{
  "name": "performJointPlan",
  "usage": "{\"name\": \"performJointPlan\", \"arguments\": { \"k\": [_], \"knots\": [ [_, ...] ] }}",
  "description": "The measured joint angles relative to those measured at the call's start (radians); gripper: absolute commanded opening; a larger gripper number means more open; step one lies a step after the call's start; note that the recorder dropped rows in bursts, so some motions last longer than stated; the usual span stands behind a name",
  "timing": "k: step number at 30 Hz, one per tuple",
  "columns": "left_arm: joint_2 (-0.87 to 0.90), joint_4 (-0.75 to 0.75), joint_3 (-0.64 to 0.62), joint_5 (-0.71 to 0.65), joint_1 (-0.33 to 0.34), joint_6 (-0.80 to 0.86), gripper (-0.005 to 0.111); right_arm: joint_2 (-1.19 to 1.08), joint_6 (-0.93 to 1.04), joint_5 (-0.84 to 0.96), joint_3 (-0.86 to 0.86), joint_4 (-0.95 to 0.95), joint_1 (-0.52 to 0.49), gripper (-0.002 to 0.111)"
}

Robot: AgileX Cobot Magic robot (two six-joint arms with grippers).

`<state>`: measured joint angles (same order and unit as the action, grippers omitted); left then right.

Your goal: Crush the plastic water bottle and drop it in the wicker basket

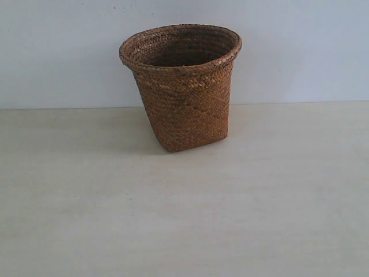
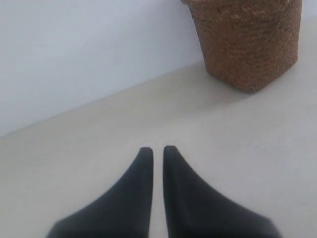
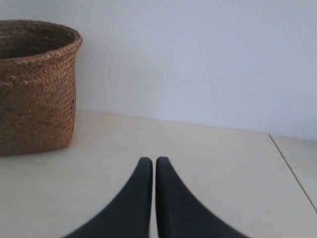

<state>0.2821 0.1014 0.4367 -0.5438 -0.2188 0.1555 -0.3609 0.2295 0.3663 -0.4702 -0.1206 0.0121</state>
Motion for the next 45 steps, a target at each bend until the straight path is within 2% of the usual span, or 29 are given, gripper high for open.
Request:
{"name": "performJointPlan", "arguments": {
  "k": [6,12,19,20,22,26,34,45],
  "knots": [
    [-0.177,-0.012,-0.086,0.02,0.0,-0.022,0.004,0.119,-0.122,-0.007,0.038,-0.066,0.0,0.0],
    [-0.271,-0.101,-0.125,0.16,0.0,-0.107,0.004,0.17,-0.069,-0.038,0.039,-0.074,0.0,0.0],
    [-0.279,-0.172,-0.317,0.487,0.0,-0.127,0.004,0.179,-0.024,-0.203,0.077,-0.074,0.0,0.0],
    [-0.279,-0.18,-0.364,0.56,0.0,-0.129,0.004,0.179,-0.024,-0.287,0.117,-0.074,0.0,0.0],
    [-0.279,-0.184,-0.415,0.602,0.0,-0.129,0.004,0.179,-0.024,-0.366,0.193,-0.074,0.0,0.0],
    [-0.279,-0.184,-0.432,0.564,0.0,-0.129,0.004,0.179,-0.032,-0.435,0.311,-0.076,0.0,0.0],
    [-0.279,-0.184,-0.434,0.491,0.0,-0.129,0.004,0.179,-0.027,-0.401,0.458,-0.078,0.0,0.0],
    [-0.279,-0.184,-0.434,0.491,0.0,-0.129,0.004,0.179,-0.027,-0.389,0.466,-0.078,0.0,0.0]
  ]
}}
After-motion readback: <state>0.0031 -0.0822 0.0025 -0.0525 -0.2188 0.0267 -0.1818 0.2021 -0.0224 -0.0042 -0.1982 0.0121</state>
